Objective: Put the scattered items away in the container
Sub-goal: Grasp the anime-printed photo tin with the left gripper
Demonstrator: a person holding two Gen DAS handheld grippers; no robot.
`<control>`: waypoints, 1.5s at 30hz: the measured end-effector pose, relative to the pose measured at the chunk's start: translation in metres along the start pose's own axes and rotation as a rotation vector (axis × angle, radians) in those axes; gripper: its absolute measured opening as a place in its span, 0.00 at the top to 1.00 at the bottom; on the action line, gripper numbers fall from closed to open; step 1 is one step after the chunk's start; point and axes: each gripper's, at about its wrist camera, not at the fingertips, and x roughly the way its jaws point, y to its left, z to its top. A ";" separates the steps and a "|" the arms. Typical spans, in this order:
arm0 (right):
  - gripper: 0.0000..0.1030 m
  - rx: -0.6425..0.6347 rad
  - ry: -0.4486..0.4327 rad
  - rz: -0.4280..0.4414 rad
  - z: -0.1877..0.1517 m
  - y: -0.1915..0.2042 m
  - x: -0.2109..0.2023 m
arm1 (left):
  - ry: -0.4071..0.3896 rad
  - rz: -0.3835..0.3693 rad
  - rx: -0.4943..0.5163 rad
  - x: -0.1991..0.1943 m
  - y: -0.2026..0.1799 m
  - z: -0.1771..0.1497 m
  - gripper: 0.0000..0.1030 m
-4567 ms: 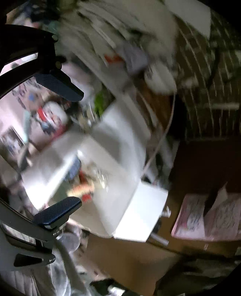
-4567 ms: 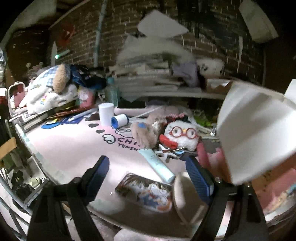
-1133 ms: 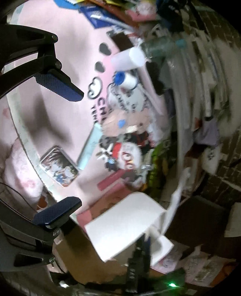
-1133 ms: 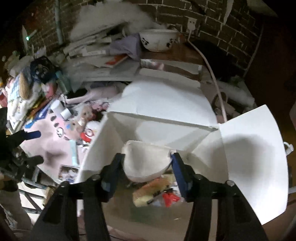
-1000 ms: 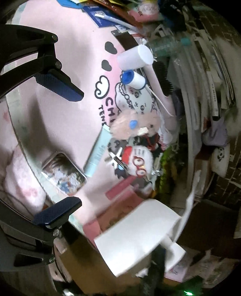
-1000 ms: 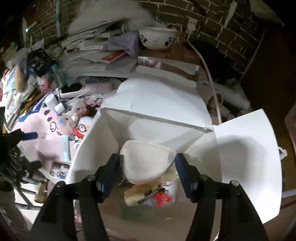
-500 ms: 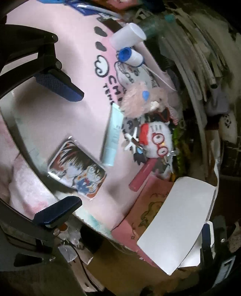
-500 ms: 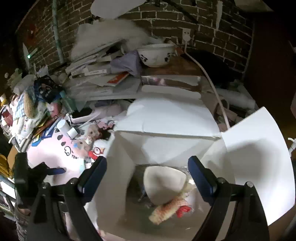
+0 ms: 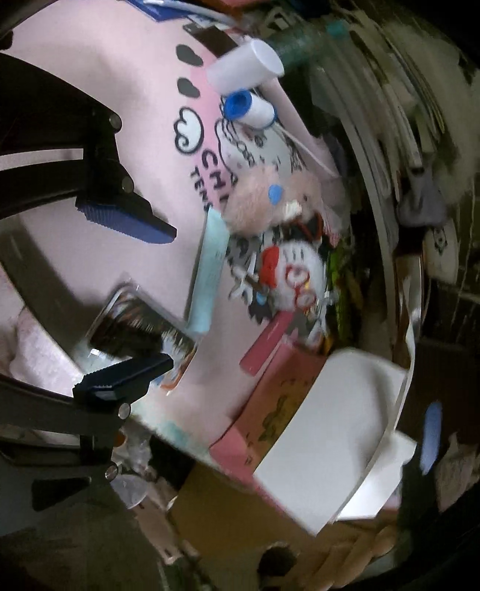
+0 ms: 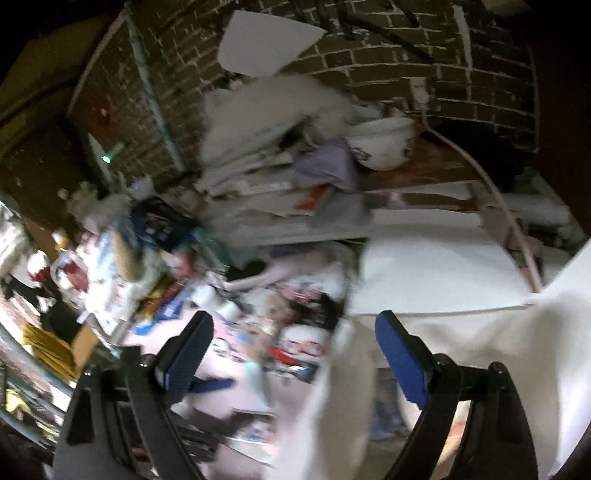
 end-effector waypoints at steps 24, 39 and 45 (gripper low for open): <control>0.15 0.083 0.058 0.152 -0.006 0.030 0.043 | -0.022 -0.029 0.119 -0.001 -0.013 -0.005 0.59; 0.15 -0.086 -0.099 -0.126 -0.049 0.084 0.064 | -0.167 0.293 -0.174 -0.036 0.052 -0.026 0.79; 0.15 -0.125 -0.074 -0.143 -0.061 0.093 0.081 | -0.130 0.283 -0.151 -0.037 0.057 -0.026 0.72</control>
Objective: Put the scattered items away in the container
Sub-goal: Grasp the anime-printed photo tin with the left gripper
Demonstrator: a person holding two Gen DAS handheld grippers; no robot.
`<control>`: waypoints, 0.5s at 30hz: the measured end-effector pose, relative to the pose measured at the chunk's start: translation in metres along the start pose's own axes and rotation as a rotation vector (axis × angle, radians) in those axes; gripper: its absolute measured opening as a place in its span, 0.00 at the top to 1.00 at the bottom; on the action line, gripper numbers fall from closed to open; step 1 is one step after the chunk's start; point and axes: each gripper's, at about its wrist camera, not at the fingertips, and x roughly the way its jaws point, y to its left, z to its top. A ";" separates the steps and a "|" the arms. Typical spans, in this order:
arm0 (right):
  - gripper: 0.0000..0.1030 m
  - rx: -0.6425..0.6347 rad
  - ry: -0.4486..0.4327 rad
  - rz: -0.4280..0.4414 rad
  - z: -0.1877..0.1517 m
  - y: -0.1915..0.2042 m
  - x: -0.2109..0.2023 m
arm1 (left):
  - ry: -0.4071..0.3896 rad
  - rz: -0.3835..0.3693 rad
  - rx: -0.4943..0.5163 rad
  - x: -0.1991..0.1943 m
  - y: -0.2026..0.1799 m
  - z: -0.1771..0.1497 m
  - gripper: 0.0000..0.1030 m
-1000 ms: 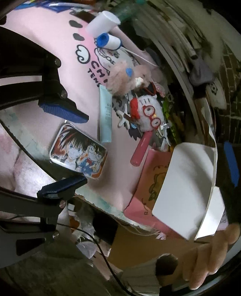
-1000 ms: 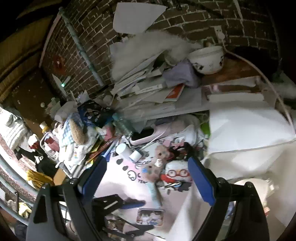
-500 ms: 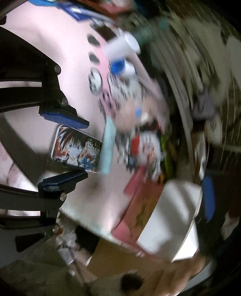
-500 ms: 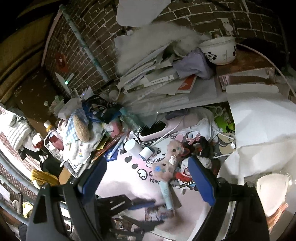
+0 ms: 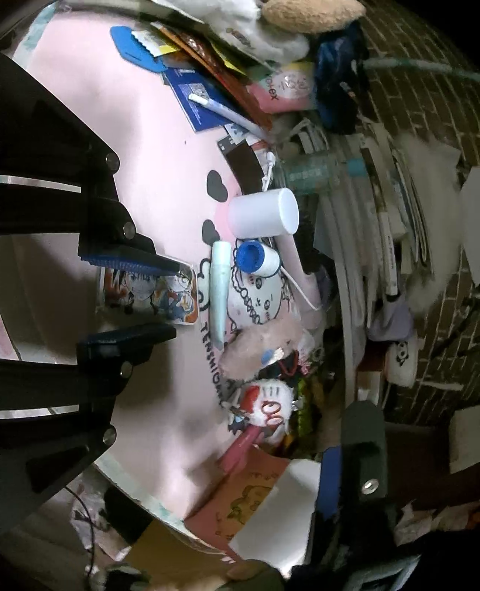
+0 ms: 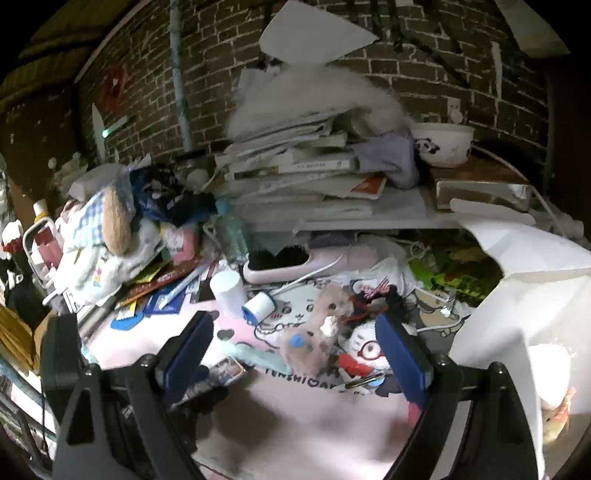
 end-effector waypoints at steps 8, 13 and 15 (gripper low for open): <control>0.15 0.045 0.021 0.030 0.001 -0.010 0.004 | 0.010 0.031 0.038 0.000 0.000 -0.009 0.30; 0.15 0.042 0.039 0.044 -0.003 -0.007 0.008 | -0.011 -0.003 -0.001 -0.003 0.012 -0.012 0.38; 0.15 0.037 0.041 0.044 -0.005 -0.005 0.010 | -0.018 0.029 0.006 -0.004 0.012 -0.012 0.62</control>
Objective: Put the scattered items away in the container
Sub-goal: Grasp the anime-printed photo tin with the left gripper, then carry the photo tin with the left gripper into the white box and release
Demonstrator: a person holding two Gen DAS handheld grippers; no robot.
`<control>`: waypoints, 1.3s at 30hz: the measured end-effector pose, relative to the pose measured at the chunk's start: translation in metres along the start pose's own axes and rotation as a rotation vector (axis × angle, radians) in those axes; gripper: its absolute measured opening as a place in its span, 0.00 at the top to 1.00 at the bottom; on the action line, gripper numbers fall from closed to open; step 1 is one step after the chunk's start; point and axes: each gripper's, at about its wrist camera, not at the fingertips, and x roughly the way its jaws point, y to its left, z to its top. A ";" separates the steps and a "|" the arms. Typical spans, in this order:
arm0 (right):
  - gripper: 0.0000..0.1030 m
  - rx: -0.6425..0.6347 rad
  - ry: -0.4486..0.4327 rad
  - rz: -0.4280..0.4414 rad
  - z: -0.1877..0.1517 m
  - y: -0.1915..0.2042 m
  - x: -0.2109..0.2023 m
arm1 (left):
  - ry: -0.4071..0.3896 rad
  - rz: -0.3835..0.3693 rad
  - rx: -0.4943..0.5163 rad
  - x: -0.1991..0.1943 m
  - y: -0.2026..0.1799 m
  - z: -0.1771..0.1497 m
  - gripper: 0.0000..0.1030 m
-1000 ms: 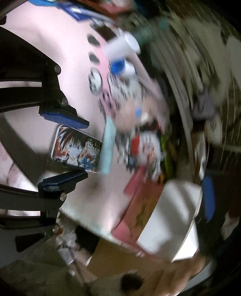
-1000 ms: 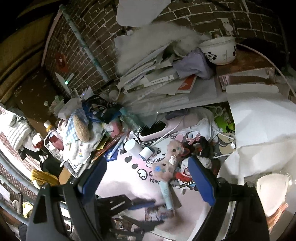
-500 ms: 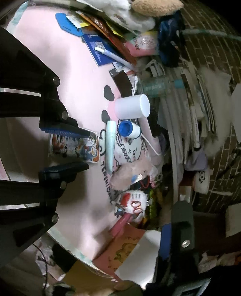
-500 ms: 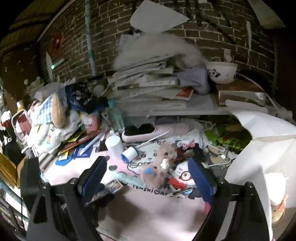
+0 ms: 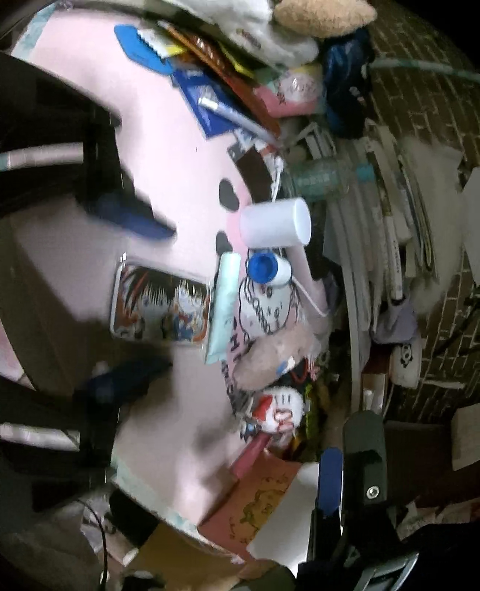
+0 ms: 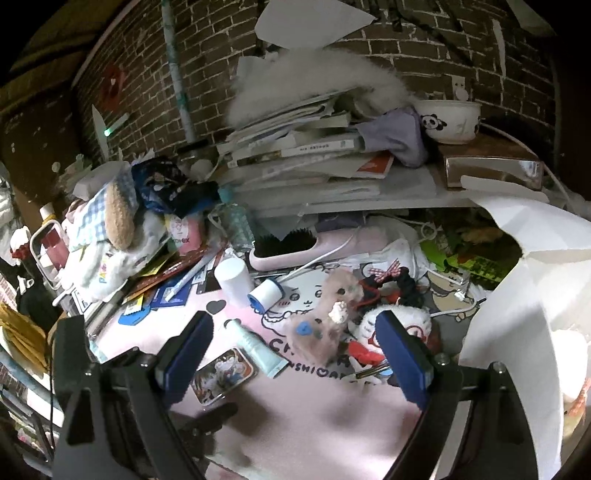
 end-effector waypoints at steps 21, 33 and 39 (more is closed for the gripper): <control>0.15 0.036 -0.001 -0.044 -0.014 -0.002 0.021 | -0.097 0.013 -0.108 -0.037 0.034 0.022 0.62; 0.15 -0.024 0.005 -0.152 -0.034 -0.002 0.044 | -0.253 -0.156 -0.004 -0.091 -0.006 0.145 0.62; 0.15 -0.042 0.017 -0.152 -0.052 0.002 0.049 | -0.192 -0.356 0.056 -0.078 -0.062 0.213 0.62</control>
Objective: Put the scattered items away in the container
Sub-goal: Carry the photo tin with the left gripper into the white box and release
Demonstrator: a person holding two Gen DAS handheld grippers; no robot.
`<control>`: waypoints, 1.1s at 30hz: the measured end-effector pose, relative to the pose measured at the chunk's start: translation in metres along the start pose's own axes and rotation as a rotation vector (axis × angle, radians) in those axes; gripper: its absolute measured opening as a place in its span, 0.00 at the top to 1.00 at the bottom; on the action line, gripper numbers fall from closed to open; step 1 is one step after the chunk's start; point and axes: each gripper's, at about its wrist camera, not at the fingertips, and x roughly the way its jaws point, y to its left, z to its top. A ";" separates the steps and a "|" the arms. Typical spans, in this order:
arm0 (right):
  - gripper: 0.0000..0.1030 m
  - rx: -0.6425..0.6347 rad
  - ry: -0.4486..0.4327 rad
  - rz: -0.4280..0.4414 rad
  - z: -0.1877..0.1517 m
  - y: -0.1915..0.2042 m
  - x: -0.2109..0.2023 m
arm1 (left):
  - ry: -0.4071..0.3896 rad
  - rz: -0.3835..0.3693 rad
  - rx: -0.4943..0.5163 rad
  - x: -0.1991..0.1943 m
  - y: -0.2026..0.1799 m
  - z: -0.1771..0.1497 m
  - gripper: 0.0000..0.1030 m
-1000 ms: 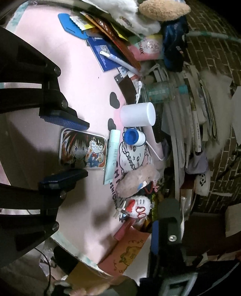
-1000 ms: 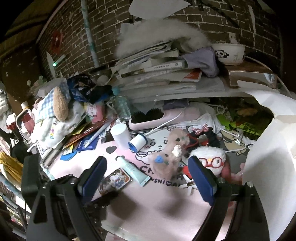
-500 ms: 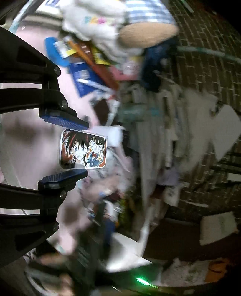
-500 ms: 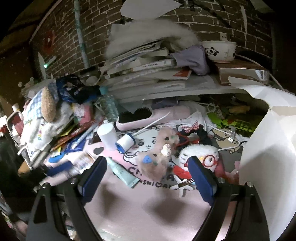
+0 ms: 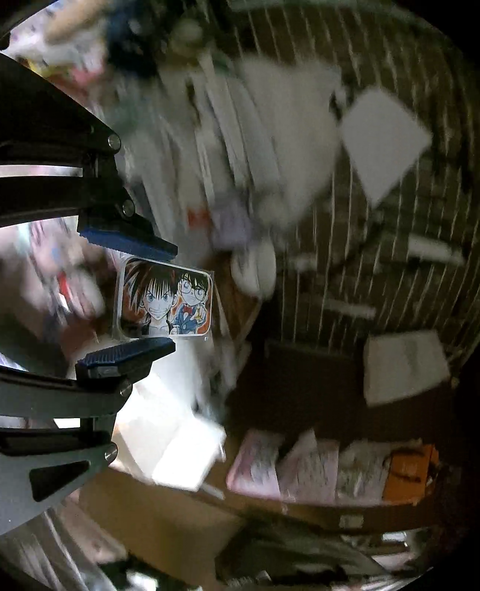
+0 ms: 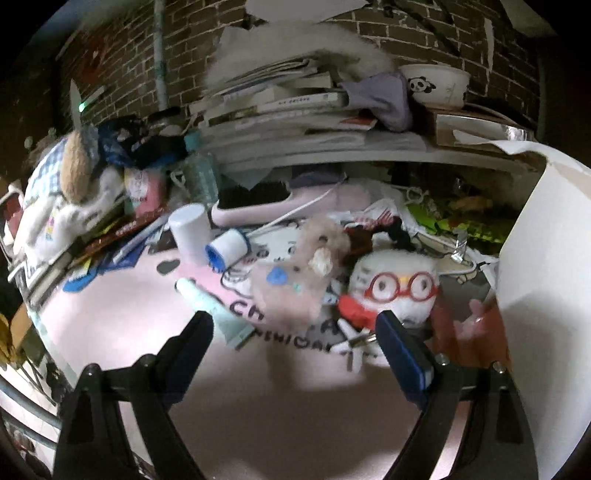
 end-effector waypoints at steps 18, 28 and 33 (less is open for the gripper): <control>0.15 0.037 0.021 0.039 -0.004 -0.010 0.004 | 0.513 -0.154 0.187 0.174 -0.126 -0.023 0.62; 0.15 0.058 0.023 0.066 -0.003 -0.016 0.005 | 0.587 -0.088 0.240 0.194 -0.130 -0.042 0.62; 0.15 0.065 0.024 0.066 -0.003 -0.019 0.005 | 0.622 -0.072 0.262 0.203 -0.130 -0.049 0.62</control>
